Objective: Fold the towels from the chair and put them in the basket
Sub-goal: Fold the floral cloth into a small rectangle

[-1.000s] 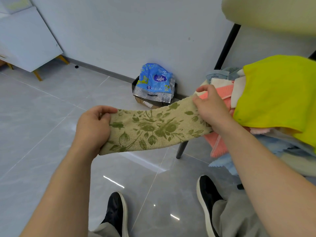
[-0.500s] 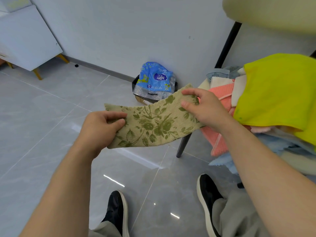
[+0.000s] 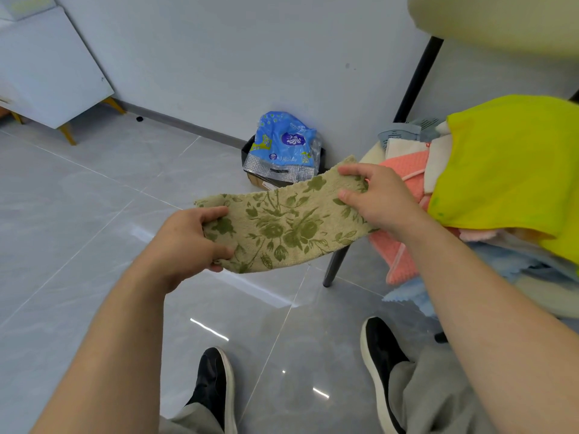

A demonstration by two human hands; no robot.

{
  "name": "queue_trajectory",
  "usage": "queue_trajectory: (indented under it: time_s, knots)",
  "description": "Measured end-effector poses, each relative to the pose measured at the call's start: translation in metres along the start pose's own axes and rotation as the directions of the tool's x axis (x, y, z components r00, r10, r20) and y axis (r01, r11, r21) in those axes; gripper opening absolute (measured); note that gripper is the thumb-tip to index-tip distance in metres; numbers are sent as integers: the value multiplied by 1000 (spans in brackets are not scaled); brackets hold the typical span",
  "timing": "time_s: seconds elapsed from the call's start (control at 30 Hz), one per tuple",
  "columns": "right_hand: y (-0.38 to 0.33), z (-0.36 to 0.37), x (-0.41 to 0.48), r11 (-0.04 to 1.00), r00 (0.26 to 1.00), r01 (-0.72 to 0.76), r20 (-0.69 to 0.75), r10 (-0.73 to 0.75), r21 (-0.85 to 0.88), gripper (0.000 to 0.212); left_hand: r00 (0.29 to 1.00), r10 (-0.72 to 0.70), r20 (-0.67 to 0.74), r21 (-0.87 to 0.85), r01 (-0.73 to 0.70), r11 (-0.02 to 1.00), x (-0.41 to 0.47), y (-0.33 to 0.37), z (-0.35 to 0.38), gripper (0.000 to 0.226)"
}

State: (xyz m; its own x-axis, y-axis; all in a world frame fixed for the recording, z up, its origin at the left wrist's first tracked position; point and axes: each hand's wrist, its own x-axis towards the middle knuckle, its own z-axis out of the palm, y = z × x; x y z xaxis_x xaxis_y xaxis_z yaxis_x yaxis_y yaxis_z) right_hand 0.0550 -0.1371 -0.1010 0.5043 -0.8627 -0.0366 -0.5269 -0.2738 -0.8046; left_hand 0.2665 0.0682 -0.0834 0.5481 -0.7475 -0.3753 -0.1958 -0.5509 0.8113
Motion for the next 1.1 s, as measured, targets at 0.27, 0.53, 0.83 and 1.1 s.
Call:
queue_trajectory:
  time_s: [0.27, 0.53, 0.83, 1.1]
  knots:
    - [-11, 24, -11, 971, 988, 102, 139, -72, -218, 52, 999, 41, 20, 91, -42, 995, 2, 5, 21, 82]
    - [-32, 60, -35, 998, 924, -12, 381, 36, -64, 54, 986, 119, 119, 407, -158, 900, -1, 11, 49, 99]
    - [-38, 59, -41, 968, 876, -157, 481, 47, 193, 72, 970, 168, 178, 294, -215, 931, -8, 16, 57, 96]
    - [-36, 57, -39, 831, 877, -319, 474, 77, 456, 63, 985, 139, 101, 49, -144, 988, -4, 16, 59, 77]
